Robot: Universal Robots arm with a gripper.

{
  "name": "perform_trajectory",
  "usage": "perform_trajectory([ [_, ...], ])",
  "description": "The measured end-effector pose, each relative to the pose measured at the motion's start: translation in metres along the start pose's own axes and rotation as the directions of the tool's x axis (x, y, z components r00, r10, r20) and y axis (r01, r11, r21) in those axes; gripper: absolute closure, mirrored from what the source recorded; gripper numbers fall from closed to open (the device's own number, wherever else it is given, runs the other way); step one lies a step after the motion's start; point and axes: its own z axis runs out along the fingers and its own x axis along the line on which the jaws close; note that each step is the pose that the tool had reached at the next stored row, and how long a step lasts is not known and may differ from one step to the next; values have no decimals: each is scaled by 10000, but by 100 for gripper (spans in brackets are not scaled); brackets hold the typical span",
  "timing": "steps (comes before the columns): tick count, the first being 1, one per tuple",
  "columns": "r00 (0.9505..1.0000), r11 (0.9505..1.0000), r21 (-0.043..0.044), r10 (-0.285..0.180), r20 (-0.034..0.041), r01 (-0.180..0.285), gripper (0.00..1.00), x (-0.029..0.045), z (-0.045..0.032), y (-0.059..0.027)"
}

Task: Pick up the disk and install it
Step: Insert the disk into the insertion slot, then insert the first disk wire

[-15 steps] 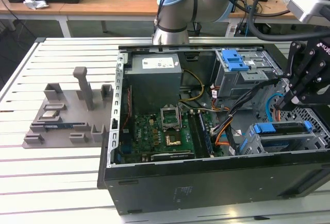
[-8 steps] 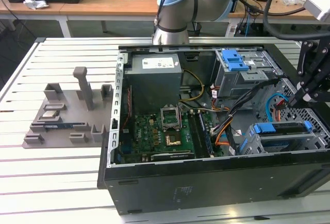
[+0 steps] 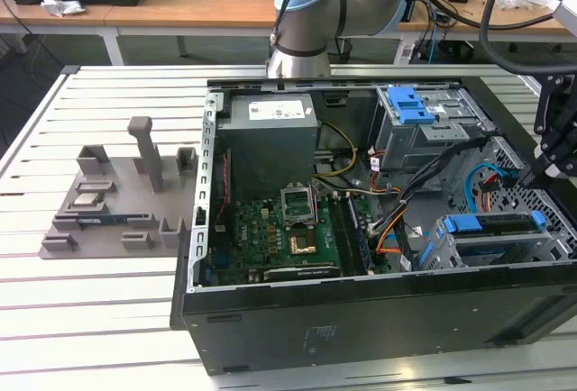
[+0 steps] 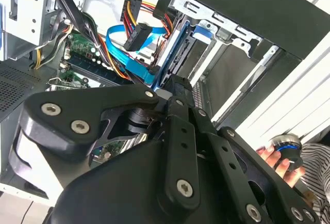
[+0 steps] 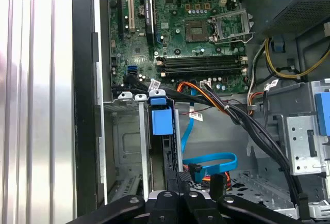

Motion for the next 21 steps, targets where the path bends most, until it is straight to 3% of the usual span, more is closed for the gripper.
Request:
perform_trajectory([
  [15, 10000, 10000, -1, -1, 2, 1, 89, 0, 19, -3],
  [21, 10000, 10000, -1, -1, 2, 1, 64, 0, 22, -4],
])
